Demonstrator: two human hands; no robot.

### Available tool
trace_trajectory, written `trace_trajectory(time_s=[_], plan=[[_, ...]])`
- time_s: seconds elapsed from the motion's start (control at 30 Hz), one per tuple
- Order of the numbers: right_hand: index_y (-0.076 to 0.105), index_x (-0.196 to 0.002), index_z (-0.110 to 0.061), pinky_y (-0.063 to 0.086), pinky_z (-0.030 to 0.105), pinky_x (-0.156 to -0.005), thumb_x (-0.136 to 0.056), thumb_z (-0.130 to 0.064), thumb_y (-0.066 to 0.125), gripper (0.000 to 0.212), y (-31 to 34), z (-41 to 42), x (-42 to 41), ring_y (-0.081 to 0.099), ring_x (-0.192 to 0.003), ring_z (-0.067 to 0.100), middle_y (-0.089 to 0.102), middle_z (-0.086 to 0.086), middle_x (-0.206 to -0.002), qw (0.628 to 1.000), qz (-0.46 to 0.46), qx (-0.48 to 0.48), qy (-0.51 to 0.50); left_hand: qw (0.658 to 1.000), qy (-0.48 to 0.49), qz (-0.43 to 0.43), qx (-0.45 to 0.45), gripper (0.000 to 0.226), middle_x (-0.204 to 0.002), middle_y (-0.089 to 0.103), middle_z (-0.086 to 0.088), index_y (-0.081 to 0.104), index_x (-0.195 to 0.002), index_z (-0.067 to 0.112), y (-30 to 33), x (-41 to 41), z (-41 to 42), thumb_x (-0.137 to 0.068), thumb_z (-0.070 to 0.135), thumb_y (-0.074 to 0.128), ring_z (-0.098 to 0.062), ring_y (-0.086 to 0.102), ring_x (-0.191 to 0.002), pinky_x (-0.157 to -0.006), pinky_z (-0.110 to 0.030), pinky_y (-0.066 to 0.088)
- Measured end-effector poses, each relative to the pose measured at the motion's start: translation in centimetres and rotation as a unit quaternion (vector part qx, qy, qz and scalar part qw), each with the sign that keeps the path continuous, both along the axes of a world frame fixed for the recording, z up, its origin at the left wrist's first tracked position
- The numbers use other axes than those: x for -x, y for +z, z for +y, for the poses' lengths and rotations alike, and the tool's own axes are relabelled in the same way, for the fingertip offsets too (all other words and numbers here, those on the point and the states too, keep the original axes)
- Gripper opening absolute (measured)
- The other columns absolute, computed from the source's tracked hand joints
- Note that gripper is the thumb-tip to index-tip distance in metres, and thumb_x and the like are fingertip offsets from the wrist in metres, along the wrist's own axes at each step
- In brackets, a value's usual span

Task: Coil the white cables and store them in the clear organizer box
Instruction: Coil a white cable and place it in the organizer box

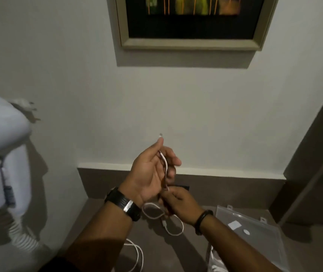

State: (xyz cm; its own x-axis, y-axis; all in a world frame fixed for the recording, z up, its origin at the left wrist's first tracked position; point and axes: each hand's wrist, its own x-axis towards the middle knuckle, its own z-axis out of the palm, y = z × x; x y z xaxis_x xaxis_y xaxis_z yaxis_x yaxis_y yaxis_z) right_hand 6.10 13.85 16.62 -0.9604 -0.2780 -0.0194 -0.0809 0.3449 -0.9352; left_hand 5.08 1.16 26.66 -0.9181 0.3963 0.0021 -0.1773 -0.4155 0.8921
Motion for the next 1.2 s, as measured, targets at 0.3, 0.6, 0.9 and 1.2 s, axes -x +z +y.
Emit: trace_trajectory(time_s=[0.3,0.6,0.9,1.2], plan=[[0.057,-0.066,-0.011,0.037,0.023,-0.043,-0.077,-0.022,0.071,0.021,12.5,4.0,3.0,0.041,-0.044,0.010,0.049,0.001,-0.055,0.981,0.067,-0.177,0.031,0.979,0.059,-0.048,0.187,0.046,-0.106,0.072,-0.017,0.070,-0.101,0.006,-2.5,-1.9,-0.3,-0.097,0.043,0.043,-0.026,0.068,-0.102,-0.095,-0.041,0.050],[0.066,-0.075,-0.024,0.038,0.016,-0.057,-0.096,-0.033,0.046,0.030,9.6,0.2,-3.5,0.046,-0.048,-0.001,0.056,-0.015,-0.053,0.974,0.065,-0.128,0.175,0.992,0.072,-0.097,-0.024,0.052,-0.122,0.061,-0.022,0.055,-0.119,-0.004,-0.1,-0.7,-1.0,-0.097,0.042,0.040,-0.030,0.060,-0.112,-0.093,-0.037,0.047],[0.068,-0.086,-0.008,0.040,0.036,-0.073,-0.092,-0.022,0.053,0.022,9.6,2.0,-0.1,0.050,-0.069,0.015,0.068,0.010,-0.088,0.963,-0.034,-0.219,0.156,0.996,-0.077,-0.053,-0.006,0.052,-0.100,0.071,-0.024,0.069,-0.101,-0.006,0.8,-2.2,-0.9,-0.093,0.038,0.042,-0.025,0.073,-0.070,-0.055,-0.029,0.059],[0.066,-0.071,-0.014,0.032,0.026,-0.045,-0.084,-0.031,0.066,0.021,17.3,4.3,2.6,0.034,-0.047,0.014,0.045,0.000,-0.054,0.973,0.000,-0.208,0.095,0.984,0.099,-0.048,0.144,0.036,-0.112,0.068,-0.017,0.065,-0.104,0.006,-1.4,-1.0,-0.8,-0.097,0.036,0.048,-0.026,0.068,-0.096,-0.091,-0.043,0.051]])
